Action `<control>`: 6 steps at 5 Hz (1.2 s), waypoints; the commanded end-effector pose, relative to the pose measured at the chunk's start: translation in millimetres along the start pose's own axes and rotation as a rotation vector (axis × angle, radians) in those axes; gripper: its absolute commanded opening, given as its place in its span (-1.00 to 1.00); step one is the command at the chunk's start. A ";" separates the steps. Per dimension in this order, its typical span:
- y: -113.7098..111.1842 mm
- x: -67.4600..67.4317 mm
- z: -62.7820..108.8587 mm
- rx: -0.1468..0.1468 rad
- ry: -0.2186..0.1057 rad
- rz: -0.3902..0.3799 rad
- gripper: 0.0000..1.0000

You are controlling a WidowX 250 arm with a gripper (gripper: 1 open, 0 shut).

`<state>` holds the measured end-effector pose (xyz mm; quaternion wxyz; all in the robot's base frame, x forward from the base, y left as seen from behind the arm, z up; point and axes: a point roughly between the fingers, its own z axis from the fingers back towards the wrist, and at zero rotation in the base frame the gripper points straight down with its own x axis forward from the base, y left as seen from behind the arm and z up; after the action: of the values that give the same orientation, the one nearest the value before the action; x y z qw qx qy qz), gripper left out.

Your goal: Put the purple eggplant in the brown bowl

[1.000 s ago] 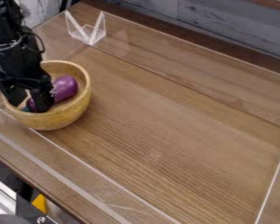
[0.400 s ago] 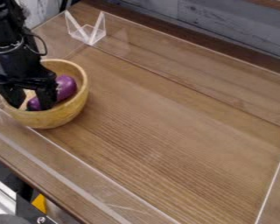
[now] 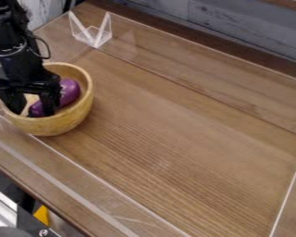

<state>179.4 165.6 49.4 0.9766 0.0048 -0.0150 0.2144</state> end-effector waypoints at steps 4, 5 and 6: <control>-13.6 9.5 24.3 0.010 -0.054 -0.038 1.00; -18.6 8.8 26.2 0.009 -0.057 -0.024 1.00; -24.1 10.1 33.4 0.008 -0.059 -0.016 -1.00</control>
<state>189.6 140.6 66.9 0.9787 -0.0009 -0.0115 0.2049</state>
